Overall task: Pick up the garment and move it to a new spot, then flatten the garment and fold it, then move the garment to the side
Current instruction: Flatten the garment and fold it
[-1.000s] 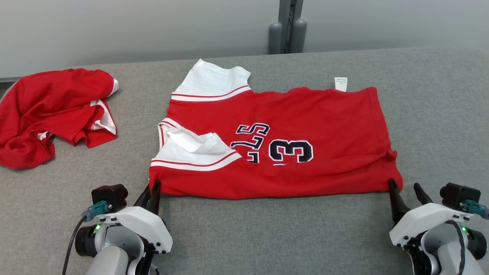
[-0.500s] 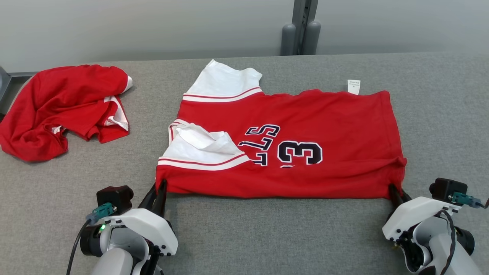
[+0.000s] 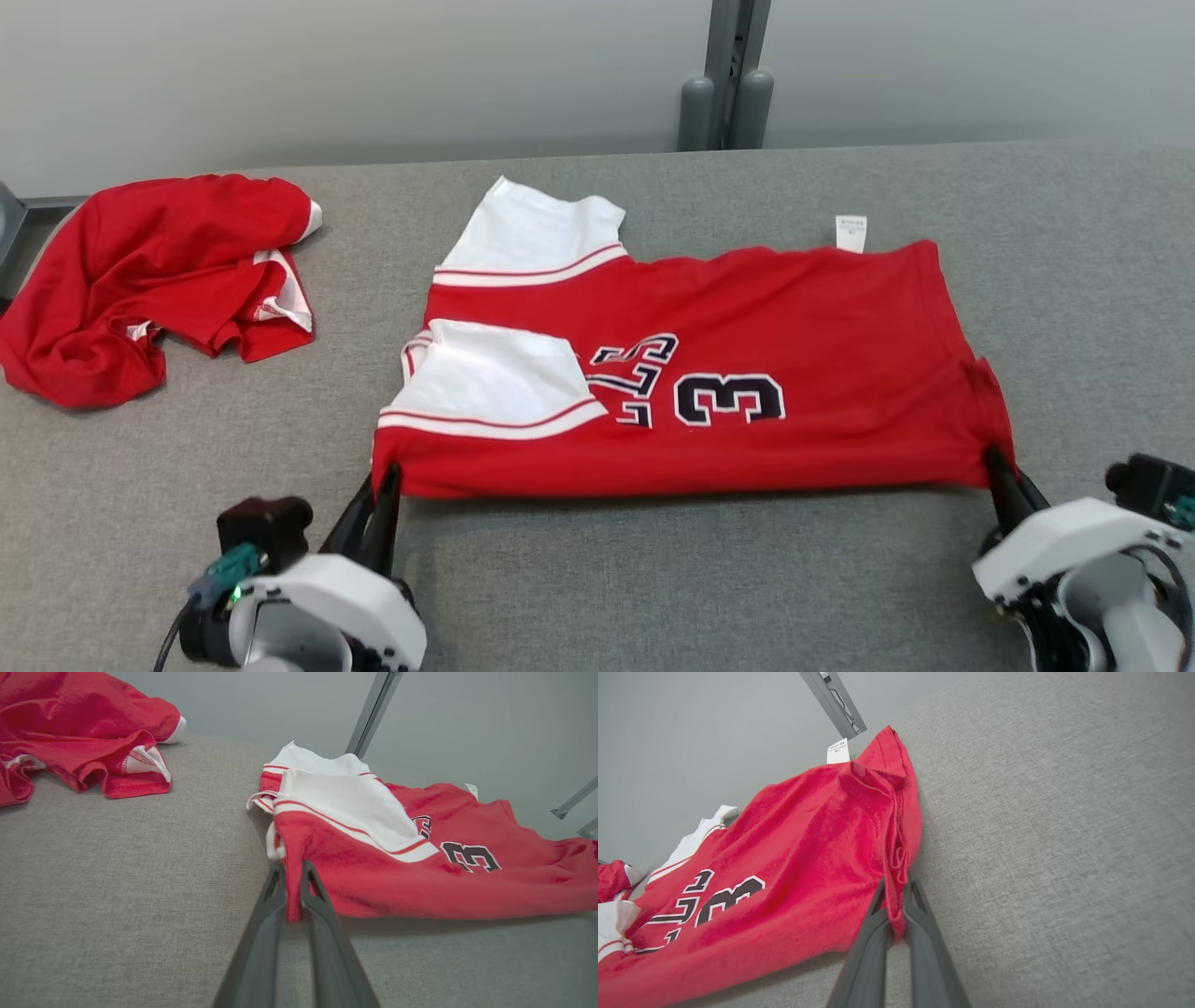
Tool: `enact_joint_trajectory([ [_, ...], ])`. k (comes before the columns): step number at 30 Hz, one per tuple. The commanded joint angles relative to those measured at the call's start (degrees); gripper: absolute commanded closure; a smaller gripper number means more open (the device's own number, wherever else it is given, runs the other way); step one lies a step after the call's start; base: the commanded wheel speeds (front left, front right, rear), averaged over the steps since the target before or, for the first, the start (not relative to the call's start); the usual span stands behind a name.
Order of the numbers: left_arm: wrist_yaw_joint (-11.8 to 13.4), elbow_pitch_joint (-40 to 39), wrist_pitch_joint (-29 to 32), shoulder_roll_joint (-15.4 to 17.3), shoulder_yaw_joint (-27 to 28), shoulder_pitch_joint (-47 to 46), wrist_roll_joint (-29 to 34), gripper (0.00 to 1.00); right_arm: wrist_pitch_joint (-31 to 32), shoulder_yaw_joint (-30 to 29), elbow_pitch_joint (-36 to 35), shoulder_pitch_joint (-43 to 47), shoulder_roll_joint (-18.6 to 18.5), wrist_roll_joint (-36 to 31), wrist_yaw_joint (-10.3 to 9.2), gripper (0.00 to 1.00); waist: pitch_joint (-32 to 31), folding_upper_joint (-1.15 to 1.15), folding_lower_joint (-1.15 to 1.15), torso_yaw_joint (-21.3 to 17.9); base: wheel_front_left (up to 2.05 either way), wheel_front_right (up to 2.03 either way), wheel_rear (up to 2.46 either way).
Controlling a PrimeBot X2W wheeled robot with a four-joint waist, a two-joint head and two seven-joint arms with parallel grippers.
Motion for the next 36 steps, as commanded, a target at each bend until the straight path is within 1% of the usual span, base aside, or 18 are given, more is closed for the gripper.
enact_joint_trajectory([
  [1,0.59,-1.62,0.32,0.63,0.26,1.78,-0.39,1.0,0.87,-0.22,-2.46,2.66,-1.0,0.96,0.01,1.0,-0.24,0.0,0.0,-0.2,0.0,0.0,0.0],
  [4,1.27,-5.9,2.08,0.87,-0.17,6.27,-0.89,1.0,3.2,-0.65,-9.36,8.39,-1.7,2.51,0.01,1.0,-0.48,0.0,0.0,-0.66,0.0,0.0,0.0],
  [7,2.32,-10.09,4.15,1.42,-0.8,11.15,-0.92,1.0,5.4,-1.73,-15.71,13.93,-1.47,2.45,0.01,1.0,-0.46,0.0,0.0,-1.09,0.0,0.0,0.0],
  [10,3.36,-13.35,5.72,1.71,-1.03,15.16,-1.44,1.0,7.35,-3.13,-20.49,18.38,-0.51,2.46,0.01,1.0,-0.25,0.0,0.0,-1.34,0.0,0.0,0.0],
  [15,4.21,-15.35,6.69,1.96,-1.17,18.07,-1.56,1.0,9.02,-4.84,-23.82,21.78,0.66,2.69,0.01,1.0,-0.12,0.0,0.0,-1.49,0.0,0.0,0.0],
  [19,4.58,-15.6,7.14,1.61,-1.62,18.33,-1.71,1.0,9.61,-5.74,-24.79,23.09,1.34,1.89,0.01,1.0,-0.01,0.0,0.0,-1.58,0.0,0.0,0.0],
  [20,4.58,-15.55,7.31,1.64,-1.7,18.24,-1.75,0.83,9.74,-6.0,-24.89,23.29,1.46,1.61,0.01,0.75,0.01,0.0,0.0,-1.61,0.0,0.0,0.0],
  [21,4.6,-15.53,7.28,1.67,-1.78,18.18,-1.78,0.54,9.73,-6.34,-24.98,23.38,1.52,1.38,0.01,0.5,0.03,0.0,0.0,-1.65,0.0,0.0,0.0],
  [22,4.61,-15.51,7.41,1.88,-1.88,18.1,-1.6,0.04,9.58,-6.7,-25.17,23.42,1.55,0.93,0.01,0.0,0.05,0.0,0.0,-1.69,0.0,0.0,0.0],
  [23,4.74,-15.52,7.41,2.14,-1.75,18.02,-1.43,0.0,9.39,-7.16,-25.29,23.49,1.61,0.5,0.01,0.0,0.1,0.0,0.0,-1.74,0.0,0.0,0.0],
  [30,5.15,-16.5,7.02,4.22,-0.88,15.54,0.16,0.0,8.31,-9.66,-27.09,22.5,1.86,-2.17,0.02,0.0,0.65,0.0,0.0,-2.48,0.0,0.0,0.0],
  [36,3.46,-15.67,7.36,6.49,-1.26,7.86,2.13,0.0,7.28,-8.83,-29.61,19.25,1.87,-4.33,0.02,0.0,2.02,0.0,0.0,-3.61,0.0,0.0,0.0],
])
